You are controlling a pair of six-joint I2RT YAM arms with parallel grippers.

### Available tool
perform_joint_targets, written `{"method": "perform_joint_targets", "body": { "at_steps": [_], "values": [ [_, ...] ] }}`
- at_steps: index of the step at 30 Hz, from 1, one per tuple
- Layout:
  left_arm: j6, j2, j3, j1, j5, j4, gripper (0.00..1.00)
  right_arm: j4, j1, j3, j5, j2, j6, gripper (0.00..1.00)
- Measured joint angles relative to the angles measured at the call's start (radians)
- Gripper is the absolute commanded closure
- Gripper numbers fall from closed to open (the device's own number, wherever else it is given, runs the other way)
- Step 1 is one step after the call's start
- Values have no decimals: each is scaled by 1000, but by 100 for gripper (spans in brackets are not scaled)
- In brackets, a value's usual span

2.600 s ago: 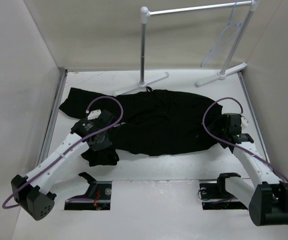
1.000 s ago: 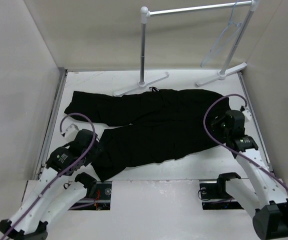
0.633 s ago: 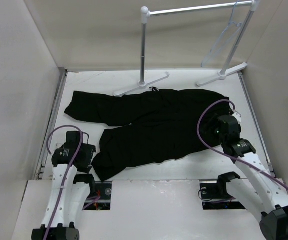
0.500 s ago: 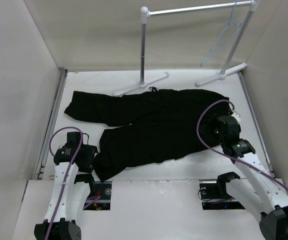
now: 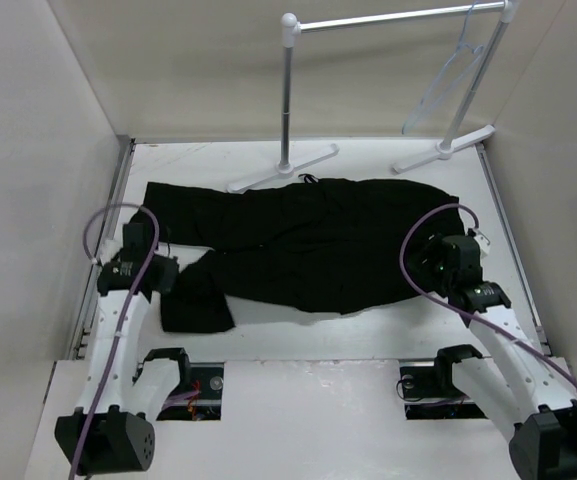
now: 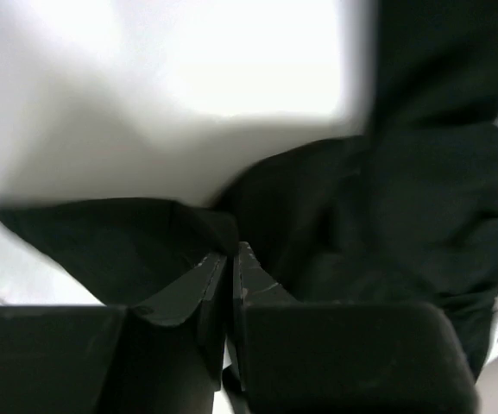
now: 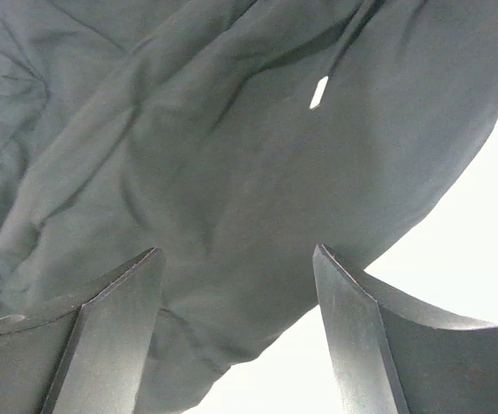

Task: Place the trousers on the hanger
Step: Flatten out the trousers at the center of the board.

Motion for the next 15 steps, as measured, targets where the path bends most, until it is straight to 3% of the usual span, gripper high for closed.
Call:
{"method": "perform_joint_targets", "body": {
  "at_steps": [4, 7, 12, 15],
  "values": [
    [137, 48, 234, -66, -197, 2, 94, 3, -15, -3, 3, 27, 6, 21],
    [217, 59, 303, -153, -349, -20, 94, 18, -52, -10, 0, 80, 17, 21],
    [278, 71, 309, -340, -569, -103, 85, 30, -78, -44, -7, 121, 34, 21],
    [203, 17, 222, -336, -583, -158, 80, 33, -90, -53, -10, 121, 41, 21]
  ]
}}
